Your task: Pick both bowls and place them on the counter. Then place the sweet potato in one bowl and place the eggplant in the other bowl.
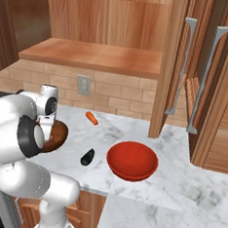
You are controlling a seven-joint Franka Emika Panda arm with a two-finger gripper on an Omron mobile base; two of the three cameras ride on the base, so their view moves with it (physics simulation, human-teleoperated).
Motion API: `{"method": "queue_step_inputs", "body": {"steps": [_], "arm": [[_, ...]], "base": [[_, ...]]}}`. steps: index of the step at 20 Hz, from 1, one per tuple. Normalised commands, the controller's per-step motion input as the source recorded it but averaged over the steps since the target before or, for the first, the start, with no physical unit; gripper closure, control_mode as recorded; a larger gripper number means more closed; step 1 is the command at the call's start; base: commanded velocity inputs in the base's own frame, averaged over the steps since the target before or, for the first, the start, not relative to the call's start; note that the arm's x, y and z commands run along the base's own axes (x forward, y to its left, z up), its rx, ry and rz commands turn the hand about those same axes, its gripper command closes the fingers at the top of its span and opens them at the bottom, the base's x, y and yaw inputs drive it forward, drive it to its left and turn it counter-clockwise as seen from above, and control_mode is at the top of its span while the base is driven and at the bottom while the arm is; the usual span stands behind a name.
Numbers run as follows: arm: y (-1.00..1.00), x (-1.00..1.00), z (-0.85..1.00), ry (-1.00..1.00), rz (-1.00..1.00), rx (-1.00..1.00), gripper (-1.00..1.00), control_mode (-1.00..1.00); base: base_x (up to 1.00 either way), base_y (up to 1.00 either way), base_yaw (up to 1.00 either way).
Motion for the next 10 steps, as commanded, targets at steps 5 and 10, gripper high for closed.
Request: {"method": "queue_step_inputs", "body": {"steps": [5,10], "arm": [[0.0,0.0,-0.04,0.0,0.0,0.0,-1.0,-1.0],[-0.01,0.02,0.11,0.0,-0.02,0.0,-1.0,-1.0]], "base": [[0.0,0.0,0.0],[0.0,0.0,0.0]]}}
